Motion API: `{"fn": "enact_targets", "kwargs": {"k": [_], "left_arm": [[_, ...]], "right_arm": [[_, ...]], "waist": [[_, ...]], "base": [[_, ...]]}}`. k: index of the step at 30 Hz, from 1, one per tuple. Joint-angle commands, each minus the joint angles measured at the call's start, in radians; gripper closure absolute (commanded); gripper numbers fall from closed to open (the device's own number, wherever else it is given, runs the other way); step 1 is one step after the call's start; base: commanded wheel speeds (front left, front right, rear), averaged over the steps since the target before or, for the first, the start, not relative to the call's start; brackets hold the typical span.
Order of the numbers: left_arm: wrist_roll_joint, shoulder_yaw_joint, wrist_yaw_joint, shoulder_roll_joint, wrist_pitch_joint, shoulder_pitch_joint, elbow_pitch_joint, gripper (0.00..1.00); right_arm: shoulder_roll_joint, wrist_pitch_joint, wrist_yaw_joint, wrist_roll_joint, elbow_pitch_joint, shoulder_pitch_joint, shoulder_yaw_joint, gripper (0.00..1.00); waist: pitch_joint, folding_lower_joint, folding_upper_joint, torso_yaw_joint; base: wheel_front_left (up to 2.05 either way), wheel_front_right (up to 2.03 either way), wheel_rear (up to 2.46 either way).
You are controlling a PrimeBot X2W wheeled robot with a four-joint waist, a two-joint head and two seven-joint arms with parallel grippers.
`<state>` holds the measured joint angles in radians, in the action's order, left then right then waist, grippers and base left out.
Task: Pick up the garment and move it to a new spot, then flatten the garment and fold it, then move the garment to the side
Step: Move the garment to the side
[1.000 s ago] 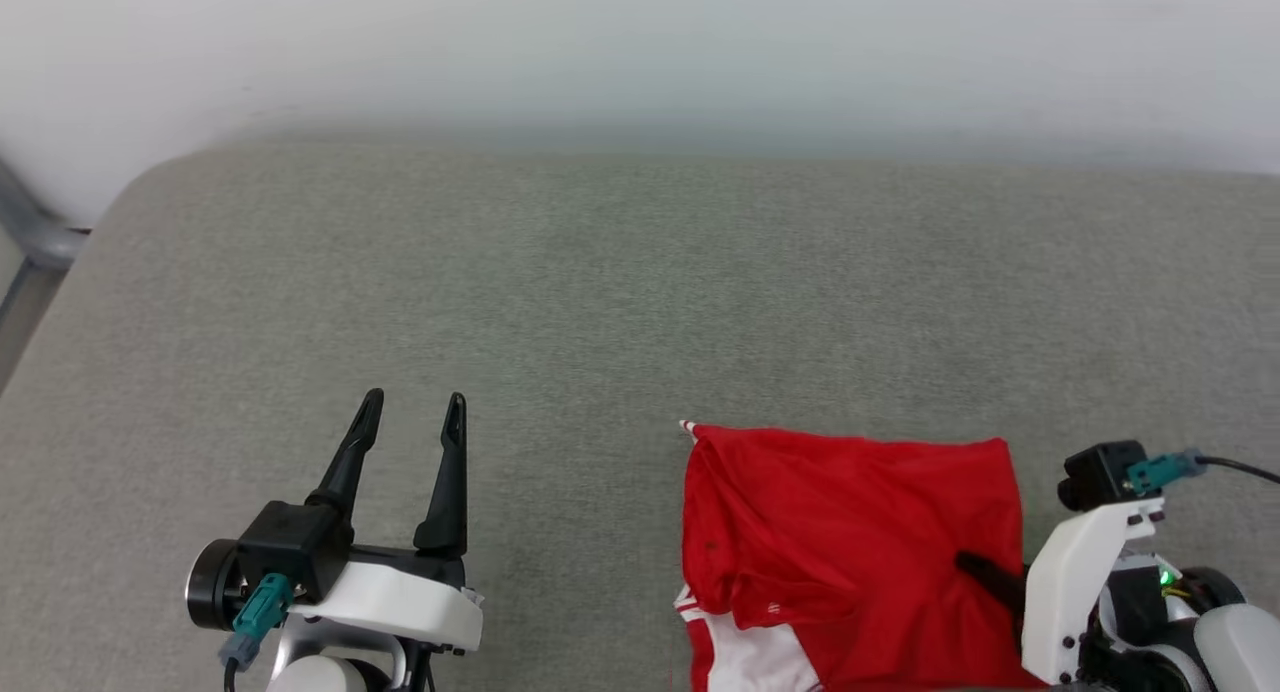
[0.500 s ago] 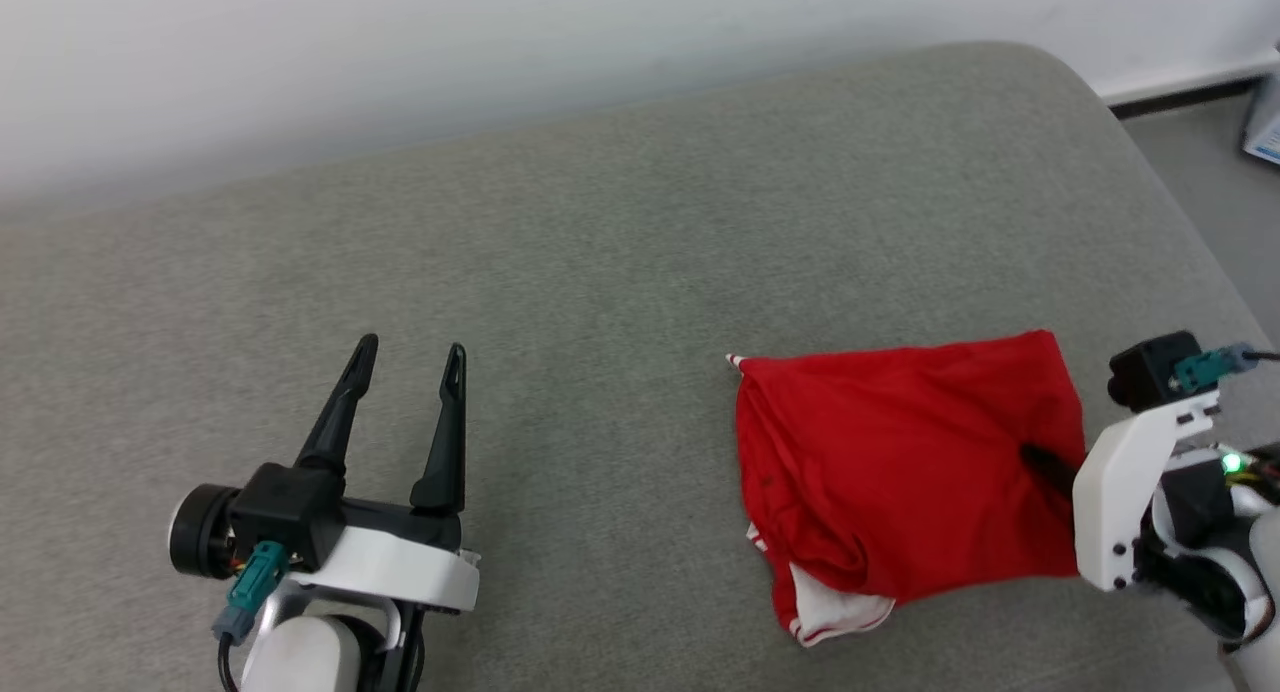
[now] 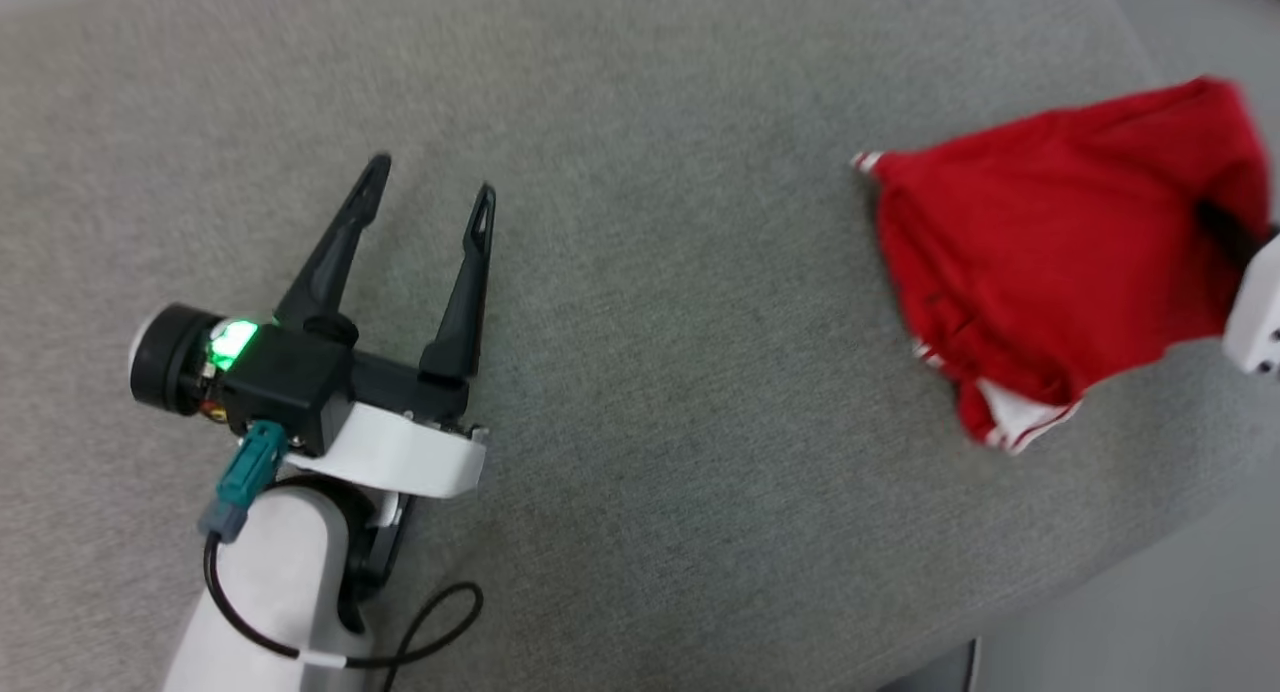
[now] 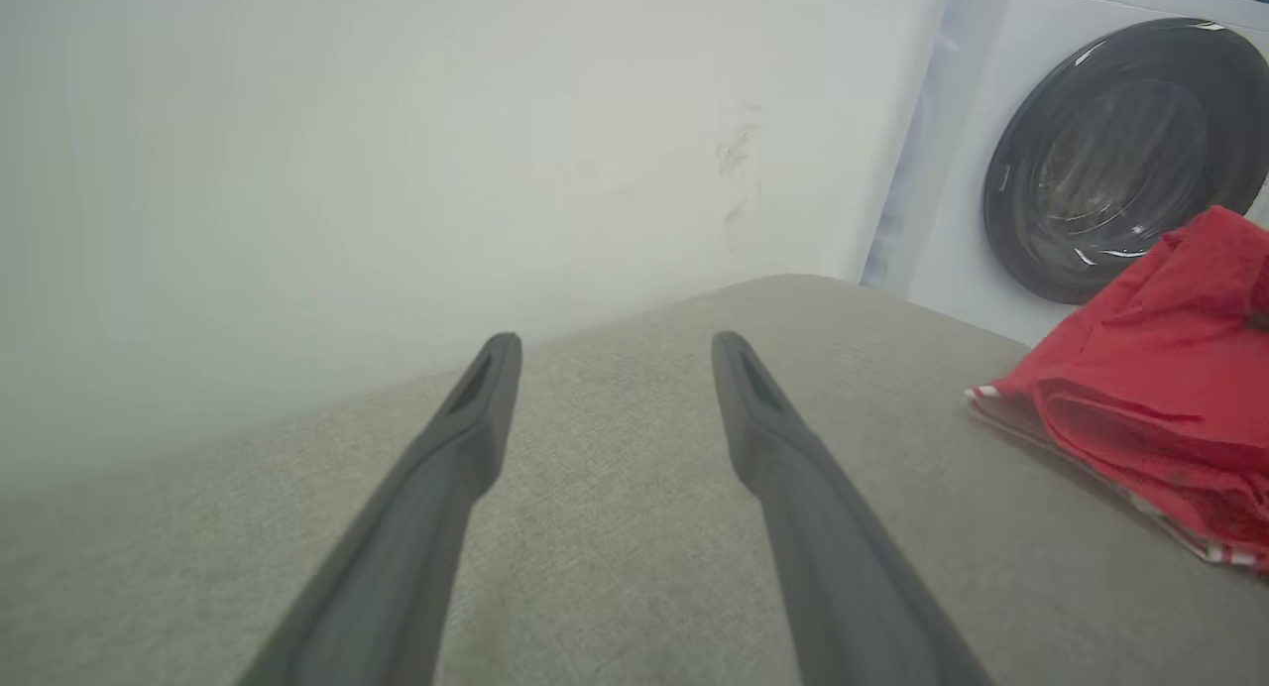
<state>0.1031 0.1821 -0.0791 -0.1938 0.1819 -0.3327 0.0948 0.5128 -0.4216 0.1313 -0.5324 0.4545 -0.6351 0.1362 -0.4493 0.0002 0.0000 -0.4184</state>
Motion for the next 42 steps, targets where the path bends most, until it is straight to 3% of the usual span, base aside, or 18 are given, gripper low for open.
{"fn": "enact_targets", "kwargs": {"k": [1, 11, 13, 14, 15, 20, 26, 33, 42], "left_arm": [[-0.009, 0.004, -0.007, -0.011, -0.008, -0.029, 0.012, 0.00], [-0.030, 0.023, -0.013, -0.041, -0.043, -0.110, 0.075, 0.00], [-0.028, 0.022, -0.010, -0.042, -0.045, -0.112, 0.078, 0.00], [-0.024, 0.022, -0.009, -0.042, -0.044, -0.113, 0.076, 0.00], [-0.019, 0.022, -0.005, -0.041, -0.036, -0.107, 0.063, 0.00], [-0.002, 0.033, -0.002, -0.026, -0.012, -0.086, 0.031, 0.00], [0.026, 0.050, 0.004, -0.001, 0.023, -0.033, -0.025, 0.00], [0.064, 0.053, 0.027, 0.037, 0.054, 0.066, -0.084, 0.00], [0.112, 0.019, 0.064, 0.073, 0.077, 0.163, -0.143, 0.00]], "right_arm": [[0.014, 0.022, -0.001, 0.002, 0.024, -0.035, -0.020, 1.00], [0.072, 0.173, -0.001, 0.042, 0.225, -0.138, -0.153, 1.00], [0.063, 0.212, -0.001, 0.054, 0.249, -0.149, -0.150, 0.57], [0.058, 0.229, -0.001, 0.059, 0.263, -0.152, -0.151, 0.00], [0.054, 0.300, -0.001, 0.085, 0.302, -0.164, -0.160, 0.00], [0.066, 0.416, -0.001, 0.153, 0.370, -0.171, -0.203, 0.00], [0.064, 0.564, -0.001, 0.201, 0.359, -0.106, -0.245, 0.00], [-0.002, 0.652, -0.001, 0.231, 0.239, 0.048, -0.282, 0.00], [-0.122, 0.641, -0.001, 0.293, 0.028, 0.270, -0.341, 0.00]], "waist": [[-0.094, -0.0002, 0.0000, -0.004], [-0.202, -0.0002, 0.0000, 0.039], [-0.205, -0.0002, 0.0000, 0.041], [-0.205, -0.0002, 0.0000, 0.041], [-0.190, -0.0002, 0.0000, 0.042], [-0.134, -0.0002, 0.0000, 0.063], [-0.025, -0.0002, 0.0000, 0.114], [0.116, -0.0002, 0.0000, 0.177], [0.241, -0.0002, 0.0000, 0.250]], "base": [[0.00, 0.00, 0.00], [0.00, 0.00, 0.00], [0.00, 0.00, 0.00], [0.00, 0.00, 0.00], [0.00, 0.00, 0.00], [0.00, 0.00, 0.00], [0.00, 0.00, 0.00], [0.00, 0.00, 0.00], [0.00, 0.00, 0.00]]}}
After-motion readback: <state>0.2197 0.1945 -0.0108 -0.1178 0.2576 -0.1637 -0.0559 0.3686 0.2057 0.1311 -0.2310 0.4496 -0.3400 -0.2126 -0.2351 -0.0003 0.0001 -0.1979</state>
